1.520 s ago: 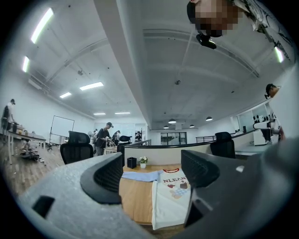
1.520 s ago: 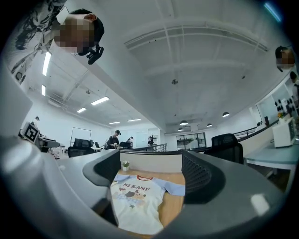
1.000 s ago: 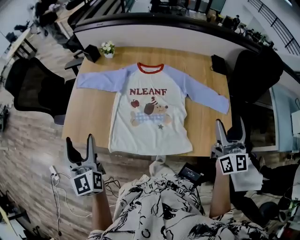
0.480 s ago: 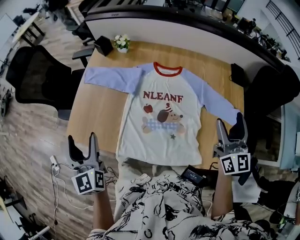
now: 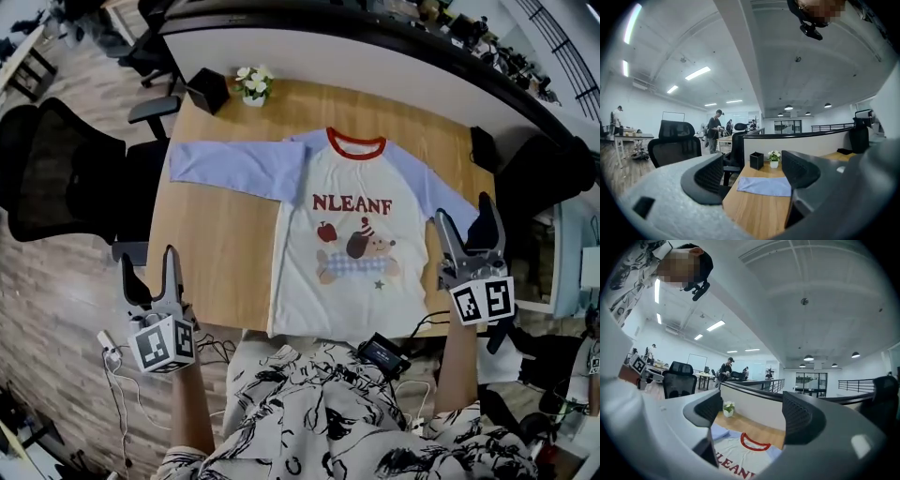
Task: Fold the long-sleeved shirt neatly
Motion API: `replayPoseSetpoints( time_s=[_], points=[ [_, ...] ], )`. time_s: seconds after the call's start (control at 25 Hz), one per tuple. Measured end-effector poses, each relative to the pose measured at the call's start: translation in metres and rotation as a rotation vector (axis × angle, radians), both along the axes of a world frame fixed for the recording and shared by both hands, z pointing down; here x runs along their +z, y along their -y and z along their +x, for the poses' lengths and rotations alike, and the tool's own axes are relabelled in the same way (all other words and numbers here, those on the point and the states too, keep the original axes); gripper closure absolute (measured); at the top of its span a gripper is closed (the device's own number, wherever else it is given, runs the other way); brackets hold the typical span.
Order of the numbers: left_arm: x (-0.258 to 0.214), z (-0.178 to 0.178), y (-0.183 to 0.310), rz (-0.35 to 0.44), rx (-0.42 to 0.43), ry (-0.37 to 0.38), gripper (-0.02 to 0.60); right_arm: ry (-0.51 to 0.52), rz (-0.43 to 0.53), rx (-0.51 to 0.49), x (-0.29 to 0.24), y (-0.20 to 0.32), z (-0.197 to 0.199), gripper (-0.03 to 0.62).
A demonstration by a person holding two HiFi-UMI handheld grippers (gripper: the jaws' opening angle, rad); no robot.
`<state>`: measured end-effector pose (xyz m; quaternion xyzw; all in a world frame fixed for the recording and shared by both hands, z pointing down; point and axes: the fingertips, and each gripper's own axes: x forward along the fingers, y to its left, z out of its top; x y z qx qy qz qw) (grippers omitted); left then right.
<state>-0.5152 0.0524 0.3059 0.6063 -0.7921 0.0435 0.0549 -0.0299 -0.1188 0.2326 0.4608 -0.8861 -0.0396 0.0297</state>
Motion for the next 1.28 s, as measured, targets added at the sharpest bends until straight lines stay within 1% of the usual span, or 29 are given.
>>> replayPoseSetpoints(
  time_s=[0.08,0.24,0.36,0.44,0.56,0.68,0.8,0.88,0.96,1.0,1.08,1.16,1.2,1.28],
  points=[
    [0.015,-0.022,0.017,-0.015,0.017,-0.012,0.202,-0.045,-0.015,-0.042,0.003,0.017,-0.041,0.187],
    [0.052,-0.060,0.061,-0.068,0.099,-0.029,0.208,-0.108,-0.011,-0.115,0.007,0.053,-0.134,0.189],
    [0.082,-0.083,0.086,-0.113,0.142,-0.037,0.230,-0.102,0.007,-0.189,0.008,0.076,-0.213,0.192],
    [0.100,-0.098,0.105,-0.136,0.158,-0.039,0.232,-0.088,0.006,-0.257,0.014,0.089,-0.268,0.194],
    [0.131,-0.113,0.132,-0.178,0.176,-0.068,0.232,-0.123,-0.027,-0.372,0.043,0.108,-0.345,0.194],
    [0.165,-0.120,0.158,-0.242,0.202,-0.071,0.236,-0.163,-0.101,-0.465,0.090,0.128,-0.413,0.198],
    [0.202,-0.122,0.175,-0.307,0.231,-0.095,0.251,-0.200,-0.195,-0.540,0.146,0.142,-0.476,0.220],
    [0.221,-0.124,0.184,-0.331,0.250,-0.109,0.276,-0.238,-0.250,-0.572,0.182,0.146,-0.515,0.221],
    [0.237,-0.129,0.193,-0.357,0.259,-0.124,0.276,-0.279,-0.299,-0.594,0.214,0.150,-0.548,0.221],
    [0.244,-0.132,0.197,-0.371,0.260,-0.133,0.279,-0.304,-0.328,-0.607,0.229,0.150,-0.563,0.221],
    [0.258,-0.136,0.204,-0.400,0.262,-0.157,0.285,-0.353,-0.396,-0.637,0.258,0.150,-0.585,0.241],
    [0.273,-0.138,0.209,-0.434,0.266,-0.185,0.306,-0.407,-0.468,-0.663,0.287,0.150,-0.603,0.270],
    [0.280,-0.138,0.211,-0.454,0.271,-0.197,0.316,-0.440,-0.500,-0.673,0.302,0.149,-0.610,0.273],
    [0.293,-0.137,0.214,-0.492,0.281,-0.215,0.335,-0.507,-0.564,-0.688,0.330,0.147,-0.622,0.315]
  ],
)
